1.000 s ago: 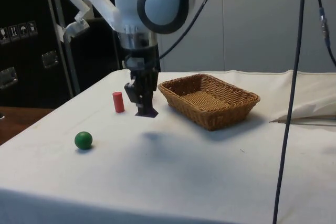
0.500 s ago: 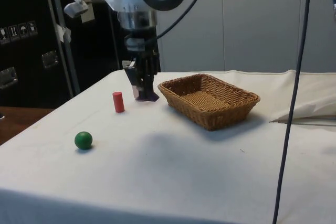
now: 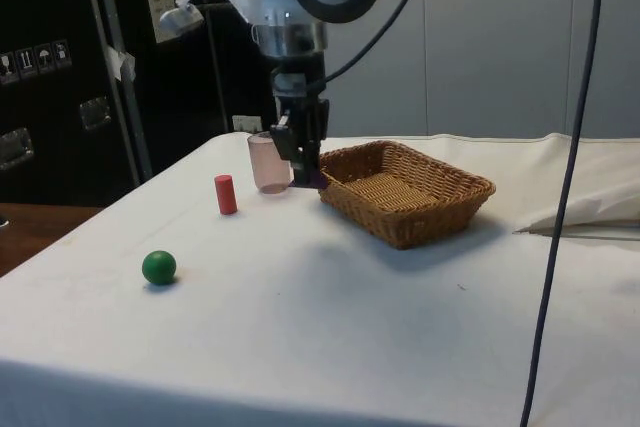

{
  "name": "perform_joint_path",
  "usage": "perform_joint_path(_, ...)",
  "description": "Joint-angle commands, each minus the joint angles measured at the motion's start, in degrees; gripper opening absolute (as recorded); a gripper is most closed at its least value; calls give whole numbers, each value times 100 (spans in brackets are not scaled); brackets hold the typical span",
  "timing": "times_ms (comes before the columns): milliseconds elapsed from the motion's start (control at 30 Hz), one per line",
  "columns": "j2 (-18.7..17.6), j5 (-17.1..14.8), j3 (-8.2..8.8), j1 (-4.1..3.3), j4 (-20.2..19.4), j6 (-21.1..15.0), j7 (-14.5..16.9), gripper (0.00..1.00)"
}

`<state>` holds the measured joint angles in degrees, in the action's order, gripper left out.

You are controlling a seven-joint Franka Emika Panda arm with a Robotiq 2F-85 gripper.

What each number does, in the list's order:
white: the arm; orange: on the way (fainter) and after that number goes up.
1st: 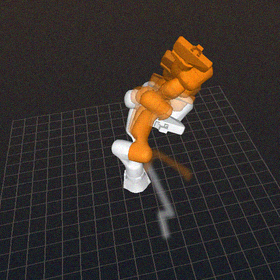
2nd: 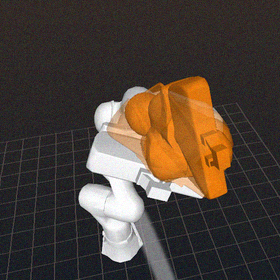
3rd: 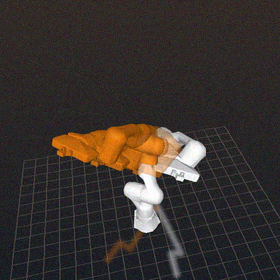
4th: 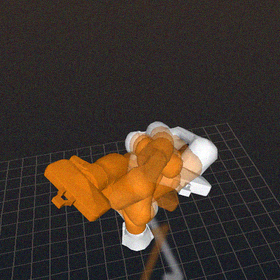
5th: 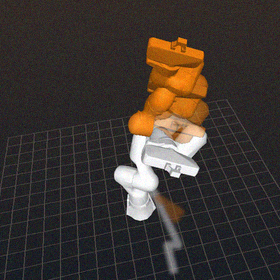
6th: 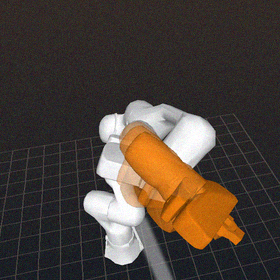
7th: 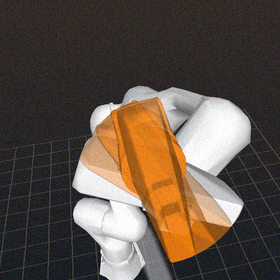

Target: Pick up the triangular block and place it into the basket.

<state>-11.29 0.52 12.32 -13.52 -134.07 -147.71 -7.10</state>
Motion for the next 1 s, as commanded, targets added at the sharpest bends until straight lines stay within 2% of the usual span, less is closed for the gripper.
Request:
perform_joint_path(0,143,23,29,11,-120,-52,52,33)
perform_joint_path(200,487,69,143,6,-361,-46,178,33)
perform_joint_path(233,430,0,120,0,-315,-11,201,33)
perform_joint_path(300,676,92,178,6,-476,-34,229,33)
perform_joint_path(500,963,103,309,34,-762,-97,413,33)
perform_joint_path(567,957,57,304,6,-722,-17,413,33)
perform_joint_path(633,1014,92,407,34,-871,-138,527,33)
perform_joint_path(800,1049,74,642,46,-1031,-206,768,33)
perform_joint_path(833,997,57,613,17,-957,-132,722,33)
perform_joint_path(867,1043,74,682,52,-1060,-223,814,33)
perform_joint_path(967,1031,52,802,52,-1129,-292,945,33)
